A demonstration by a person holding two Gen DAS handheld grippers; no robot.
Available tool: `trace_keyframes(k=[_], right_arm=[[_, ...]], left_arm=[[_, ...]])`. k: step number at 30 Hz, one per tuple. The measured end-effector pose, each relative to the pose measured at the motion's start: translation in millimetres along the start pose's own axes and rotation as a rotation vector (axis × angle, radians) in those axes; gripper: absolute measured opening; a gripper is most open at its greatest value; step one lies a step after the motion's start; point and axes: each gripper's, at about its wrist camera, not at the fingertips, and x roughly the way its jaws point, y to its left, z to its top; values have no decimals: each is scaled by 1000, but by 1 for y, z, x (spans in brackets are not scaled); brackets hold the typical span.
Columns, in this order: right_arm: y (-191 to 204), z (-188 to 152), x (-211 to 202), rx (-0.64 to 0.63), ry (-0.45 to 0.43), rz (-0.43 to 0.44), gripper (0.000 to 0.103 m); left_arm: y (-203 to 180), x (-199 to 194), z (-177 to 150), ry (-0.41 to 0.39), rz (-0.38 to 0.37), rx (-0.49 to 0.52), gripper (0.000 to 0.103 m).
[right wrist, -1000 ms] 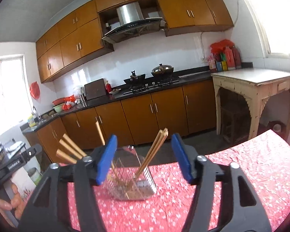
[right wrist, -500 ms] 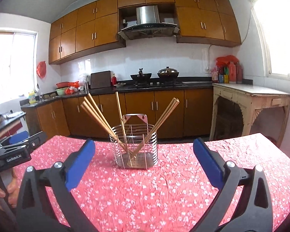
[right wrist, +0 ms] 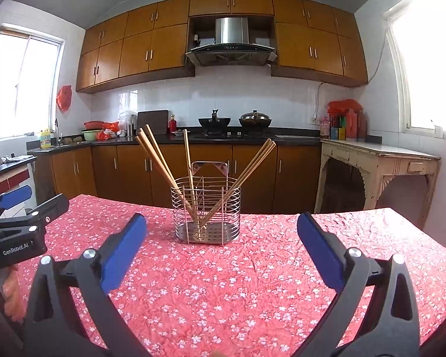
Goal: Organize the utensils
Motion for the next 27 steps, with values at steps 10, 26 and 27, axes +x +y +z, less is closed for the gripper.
trace_keyframes(k=[10, 26, 27], right_arm=[[1, -9, 1, -8, -27, -9, 99], [-9, -15, 11, 25, -5, -14, 99], [-8, -15, 11, 26, -5, -14, 99]], left_arm=[[-3, 2, -15, 4, 29, 14, 101], [-8, 6, -16, 9, 18, 18, 101], [-8, 7, -16, 11, 17, 17, 101]])
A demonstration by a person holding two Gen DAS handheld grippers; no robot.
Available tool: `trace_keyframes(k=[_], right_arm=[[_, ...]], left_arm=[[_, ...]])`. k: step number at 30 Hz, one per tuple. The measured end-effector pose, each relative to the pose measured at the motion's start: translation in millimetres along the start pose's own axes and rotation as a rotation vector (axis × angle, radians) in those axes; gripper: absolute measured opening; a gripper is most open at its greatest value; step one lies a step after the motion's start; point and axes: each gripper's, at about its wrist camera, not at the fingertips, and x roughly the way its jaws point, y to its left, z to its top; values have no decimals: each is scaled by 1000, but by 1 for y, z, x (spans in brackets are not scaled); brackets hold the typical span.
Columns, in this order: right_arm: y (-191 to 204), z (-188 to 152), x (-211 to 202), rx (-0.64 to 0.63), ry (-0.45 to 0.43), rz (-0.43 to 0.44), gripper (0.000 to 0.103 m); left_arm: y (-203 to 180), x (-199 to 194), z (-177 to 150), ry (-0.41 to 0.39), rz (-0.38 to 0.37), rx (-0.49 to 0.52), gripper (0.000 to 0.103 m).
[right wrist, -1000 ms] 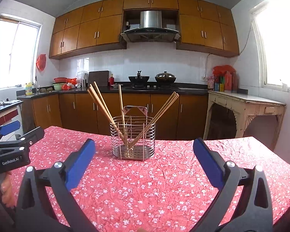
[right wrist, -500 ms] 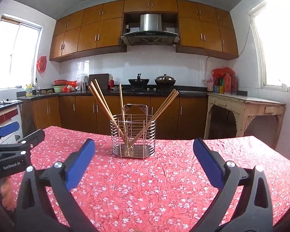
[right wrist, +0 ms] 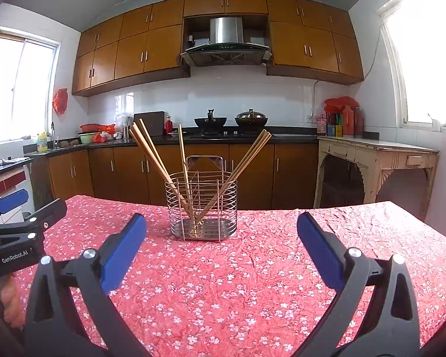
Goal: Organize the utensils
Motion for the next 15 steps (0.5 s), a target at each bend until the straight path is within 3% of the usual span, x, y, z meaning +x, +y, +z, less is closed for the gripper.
trace_keyframes(k=[15], right_arm=[[-3, 1, 3, 8, 7, 4, 99]], left_arm=[[2, 5, 1, 26, -4, -17, 101]])
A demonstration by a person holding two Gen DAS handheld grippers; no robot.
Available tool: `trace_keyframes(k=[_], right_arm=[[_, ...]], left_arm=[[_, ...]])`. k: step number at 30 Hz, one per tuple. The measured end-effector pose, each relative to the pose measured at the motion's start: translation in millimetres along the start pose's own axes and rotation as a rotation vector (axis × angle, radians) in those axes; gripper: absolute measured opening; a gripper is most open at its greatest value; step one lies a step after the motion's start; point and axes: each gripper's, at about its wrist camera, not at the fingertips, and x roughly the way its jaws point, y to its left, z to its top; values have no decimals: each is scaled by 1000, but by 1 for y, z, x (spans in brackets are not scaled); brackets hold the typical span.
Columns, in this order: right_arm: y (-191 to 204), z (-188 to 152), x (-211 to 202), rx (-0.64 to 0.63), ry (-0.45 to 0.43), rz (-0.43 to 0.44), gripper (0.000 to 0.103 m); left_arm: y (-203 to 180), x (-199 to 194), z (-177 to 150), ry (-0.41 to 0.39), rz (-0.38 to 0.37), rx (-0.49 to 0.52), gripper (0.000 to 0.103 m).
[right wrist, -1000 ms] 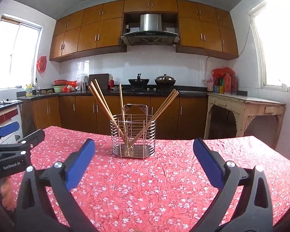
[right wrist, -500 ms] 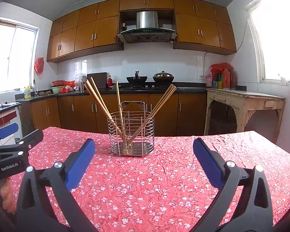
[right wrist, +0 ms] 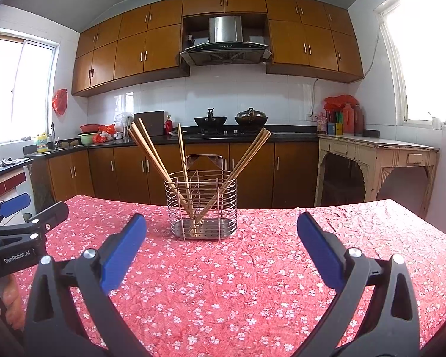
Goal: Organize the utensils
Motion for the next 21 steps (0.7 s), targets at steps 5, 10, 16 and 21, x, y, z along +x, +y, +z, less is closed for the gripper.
trace_keyframes(k=[5, 10, 16, 21], right_arm=[[-1, -1, 0, 0, 0, 1, 99], [-1, -2, 1, -1, 3, 2, 99], [-2, -2, 2, 0, 5, 4, 99], [-2, -2, 2, -1, 5, 4, 99]], left_arm=[[0, -1, -1, -4, 1, 0, 101], [0, -2, -2, -5, 0, -1, 101], [0, -3, -2, -6, 3, -2, 101], [0, -3, -1, -1, -2, -3, 101]])
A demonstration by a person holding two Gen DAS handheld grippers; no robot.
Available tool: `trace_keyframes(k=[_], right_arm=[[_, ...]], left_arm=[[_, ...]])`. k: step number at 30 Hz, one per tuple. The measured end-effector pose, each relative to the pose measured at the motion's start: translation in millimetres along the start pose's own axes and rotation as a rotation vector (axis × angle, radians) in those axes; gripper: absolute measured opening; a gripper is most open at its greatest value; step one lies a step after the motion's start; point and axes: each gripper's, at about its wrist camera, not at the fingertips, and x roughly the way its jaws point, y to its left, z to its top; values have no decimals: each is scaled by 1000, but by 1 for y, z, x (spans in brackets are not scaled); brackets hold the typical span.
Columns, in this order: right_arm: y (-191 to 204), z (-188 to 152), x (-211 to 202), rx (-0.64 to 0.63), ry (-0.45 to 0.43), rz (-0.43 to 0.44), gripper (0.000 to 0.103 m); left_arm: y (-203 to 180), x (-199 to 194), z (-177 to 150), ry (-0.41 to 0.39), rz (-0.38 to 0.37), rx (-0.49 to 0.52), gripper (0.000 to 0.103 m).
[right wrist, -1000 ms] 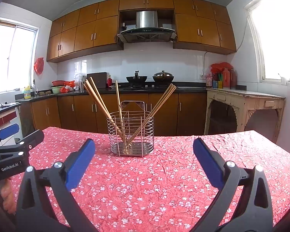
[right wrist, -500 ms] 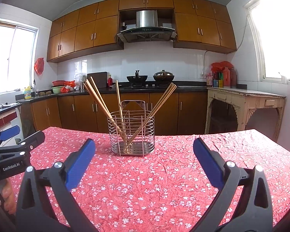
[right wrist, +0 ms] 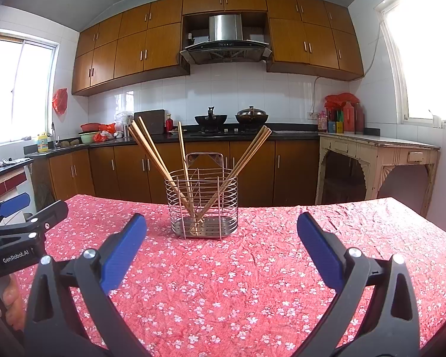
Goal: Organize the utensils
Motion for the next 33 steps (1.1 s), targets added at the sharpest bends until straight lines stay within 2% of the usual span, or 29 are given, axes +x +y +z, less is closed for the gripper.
trace_keyframes(k=[33], right_arm=[[-2, -1, 0, 4, -1, 0, 99]], left_arm=[[-1, 2, 0, 7, 4, 1, 101]])
